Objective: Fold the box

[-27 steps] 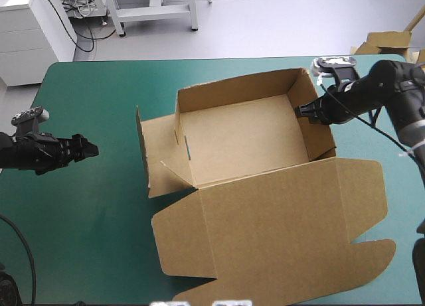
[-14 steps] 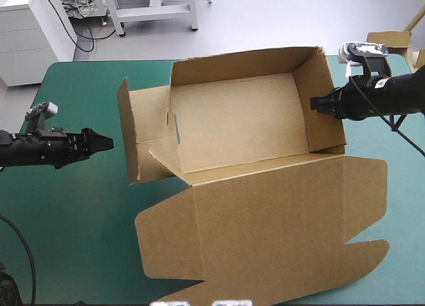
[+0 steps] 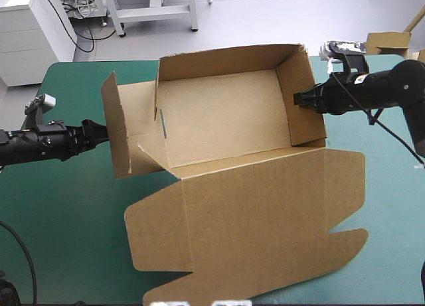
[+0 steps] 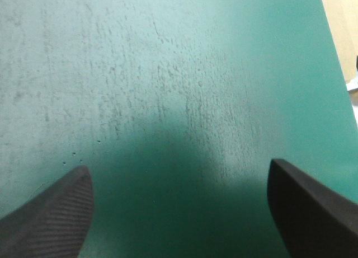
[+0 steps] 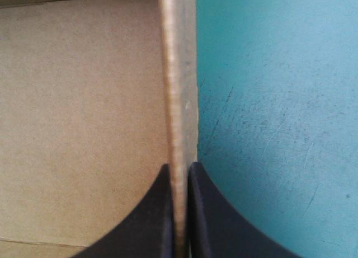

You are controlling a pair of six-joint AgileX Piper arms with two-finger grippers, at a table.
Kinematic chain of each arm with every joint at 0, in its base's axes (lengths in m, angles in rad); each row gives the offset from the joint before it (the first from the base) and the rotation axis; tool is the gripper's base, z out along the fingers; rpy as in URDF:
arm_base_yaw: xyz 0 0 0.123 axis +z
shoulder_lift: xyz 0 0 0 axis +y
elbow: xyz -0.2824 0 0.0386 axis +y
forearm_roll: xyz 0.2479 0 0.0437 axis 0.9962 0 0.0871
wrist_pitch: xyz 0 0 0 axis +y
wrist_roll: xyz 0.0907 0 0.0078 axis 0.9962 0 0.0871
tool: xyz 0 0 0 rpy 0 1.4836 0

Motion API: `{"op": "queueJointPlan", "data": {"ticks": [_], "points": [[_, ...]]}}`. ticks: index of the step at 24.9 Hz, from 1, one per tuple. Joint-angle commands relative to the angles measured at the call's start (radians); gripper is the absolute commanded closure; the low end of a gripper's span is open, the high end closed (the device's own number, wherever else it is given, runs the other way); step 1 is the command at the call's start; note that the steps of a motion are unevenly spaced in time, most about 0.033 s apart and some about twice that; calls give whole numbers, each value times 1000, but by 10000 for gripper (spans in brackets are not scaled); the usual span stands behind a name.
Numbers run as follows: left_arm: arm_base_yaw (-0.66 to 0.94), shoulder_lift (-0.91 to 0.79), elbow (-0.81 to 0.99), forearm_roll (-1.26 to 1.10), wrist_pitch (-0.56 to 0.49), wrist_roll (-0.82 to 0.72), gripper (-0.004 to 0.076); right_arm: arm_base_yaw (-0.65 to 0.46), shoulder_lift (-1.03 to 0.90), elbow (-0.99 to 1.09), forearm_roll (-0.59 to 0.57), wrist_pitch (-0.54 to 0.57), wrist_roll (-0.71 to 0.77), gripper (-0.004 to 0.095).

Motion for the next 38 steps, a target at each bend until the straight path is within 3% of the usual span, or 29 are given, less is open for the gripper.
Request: {"op": "queueJointPlan", "data": {"ticks": [1,9,30,38], "points": [[-2,-46,-23,-72,60,6,121,45,22,-23,67,-99,16,928],[-43,-100,-23,-67,60,7,121,195,183,-23,67,-250,34,927],[-160,-147,-23,-60,58,-27,125,323,253,-23,69,-339,103,927],[-161,-147,-23,145,53,-135,297,424,258,-23,-36,-401,178,927]]}}
